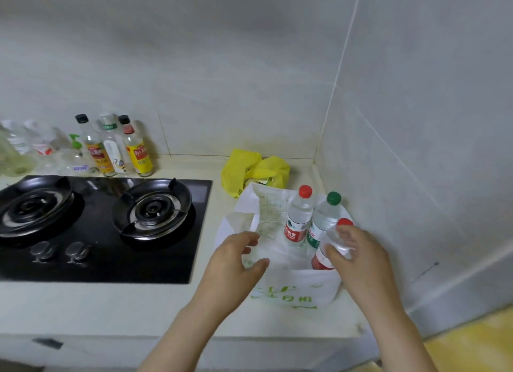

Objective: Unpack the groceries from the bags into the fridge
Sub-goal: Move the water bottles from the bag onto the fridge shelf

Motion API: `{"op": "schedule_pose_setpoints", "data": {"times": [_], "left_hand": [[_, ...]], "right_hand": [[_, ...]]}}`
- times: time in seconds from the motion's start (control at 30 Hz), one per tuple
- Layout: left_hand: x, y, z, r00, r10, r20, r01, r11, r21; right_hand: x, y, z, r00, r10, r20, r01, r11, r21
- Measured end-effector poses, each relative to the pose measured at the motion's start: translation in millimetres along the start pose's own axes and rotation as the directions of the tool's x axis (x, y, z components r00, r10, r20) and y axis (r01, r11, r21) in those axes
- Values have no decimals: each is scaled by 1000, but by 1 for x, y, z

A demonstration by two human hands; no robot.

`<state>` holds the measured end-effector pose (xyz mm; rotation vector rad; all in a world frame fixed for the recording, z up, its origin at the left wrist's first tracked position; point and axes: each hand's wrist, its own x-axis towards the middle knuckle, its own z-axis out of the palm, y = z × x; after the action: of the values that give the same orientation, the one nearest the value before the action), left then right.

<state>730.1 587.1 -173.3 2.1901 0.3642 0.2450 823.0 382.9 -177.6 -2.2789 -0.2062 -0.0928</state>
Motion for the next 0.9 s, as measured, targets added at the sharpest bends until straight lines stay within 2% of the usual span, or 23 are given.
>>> {"op": "schedule_pose_setpoints", "data": {"times": [0.13, 0.47, 0.63, 0.73, 0.9], "left_hand": [[34, -5, 11, 999, -5, 37, 5, 1000, 1], [126, -15, 47, 982, 25, 187, -23, 1000, -12], [160, -22, 73, 964, -10, 265, 15, 1000, -16], [175, -26, 89, 954, -19, 300, 29, 999, -29], [192, -31, 112, 950, -42, 310, 44, 999, 1]], "right_hand": [[26, 11, 8, 997, 16, -73, -19, 999, -46], [64, 26, 29, 986, 137, -94, -149, 980, -133], [66, 35, 42, 970, 218, -112, -227, 970, -84], [66, 40, 45, 960, 245, -136, -243, 970, 25], [63, 55, 53, 947, 321, -30, -316, 942, 112]]}}
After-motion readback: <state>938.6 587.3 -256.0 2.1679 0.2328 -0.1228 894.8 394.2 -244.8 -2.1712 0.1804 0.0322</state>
